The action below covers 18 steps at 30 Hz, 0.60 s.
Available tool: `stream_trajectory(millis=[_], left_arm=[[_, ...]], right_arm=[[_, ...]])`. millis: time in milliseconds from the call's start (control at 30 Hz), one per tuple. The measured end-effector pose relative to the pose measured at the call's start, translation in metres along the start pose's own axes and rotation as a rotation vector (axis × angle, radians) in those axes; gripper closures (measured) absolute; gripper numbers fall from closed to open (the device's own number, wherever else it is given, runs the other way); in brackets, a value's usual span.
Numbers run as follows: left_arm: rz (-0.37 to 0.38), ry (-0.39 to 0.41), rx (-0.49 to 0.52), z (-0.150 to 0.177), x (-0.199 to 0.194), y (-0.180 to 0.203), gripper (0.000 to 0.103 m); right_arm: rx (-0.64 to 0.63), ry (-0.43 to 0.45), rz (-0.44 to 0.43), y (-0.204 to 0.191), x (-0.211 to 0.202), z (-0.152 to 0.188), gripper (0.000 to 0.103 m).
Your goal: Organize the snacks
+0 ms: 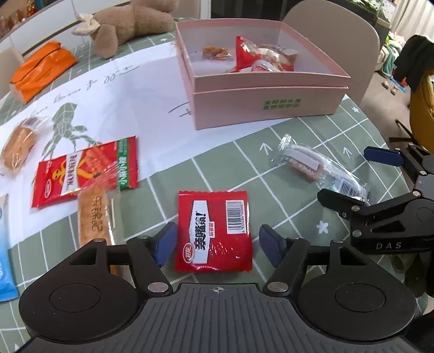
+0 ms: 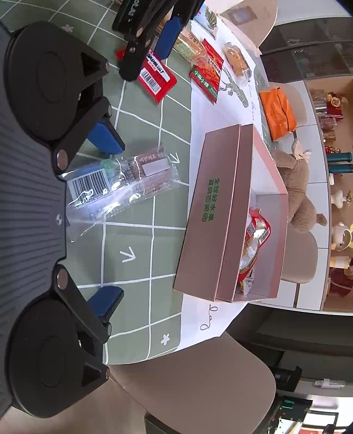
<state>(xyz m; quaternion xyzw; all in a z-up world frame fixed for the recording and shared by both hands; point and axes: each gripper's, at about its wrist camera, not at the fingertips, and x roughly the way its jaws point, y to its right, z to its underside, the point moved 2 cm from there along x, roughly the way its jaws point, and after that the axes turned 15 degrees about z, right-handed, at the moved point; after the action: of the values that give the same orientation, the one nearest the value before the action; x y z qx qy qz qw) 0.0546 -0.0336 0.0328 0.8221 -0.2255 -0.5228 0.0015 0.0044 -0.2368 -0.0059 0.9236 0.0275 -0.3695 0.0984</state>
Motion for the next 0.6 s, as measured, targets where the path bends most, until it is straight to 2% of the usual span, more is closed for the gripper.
stream_trajectory(millis=[133,233,500,567,600], left_arm=[[-0.003,0.01,-0.01,-0.001,0.003,0.0,0.031],[-0.029,0.024,-0.018,0.0,0.003,0.001,0.039],[-0.025,0.011,-0.029,0.01,-0.002,0.006,0.039],[-0.022,0.017,-0.038,0.011,-0.003,0.007,0.039],[-0.019,0.019,-0.041,0.012,-0.003,0.006,0.039]], right_arm=[[0.007,0.009,0.0,0.0,0.0,0.002,0.0],[0.007,0.003,0.001,0.0,-0.001,0.002,0.0],[-0.036,-0.023,-0.03,-0.005,0.005,-0.008,0.0],[-0.044,-0.031,-0.035,-0.008,0.01,-0.015,0.003],[-0.046,-0.029,-0.035,-0.01,0.01,-0.017,0.008]])
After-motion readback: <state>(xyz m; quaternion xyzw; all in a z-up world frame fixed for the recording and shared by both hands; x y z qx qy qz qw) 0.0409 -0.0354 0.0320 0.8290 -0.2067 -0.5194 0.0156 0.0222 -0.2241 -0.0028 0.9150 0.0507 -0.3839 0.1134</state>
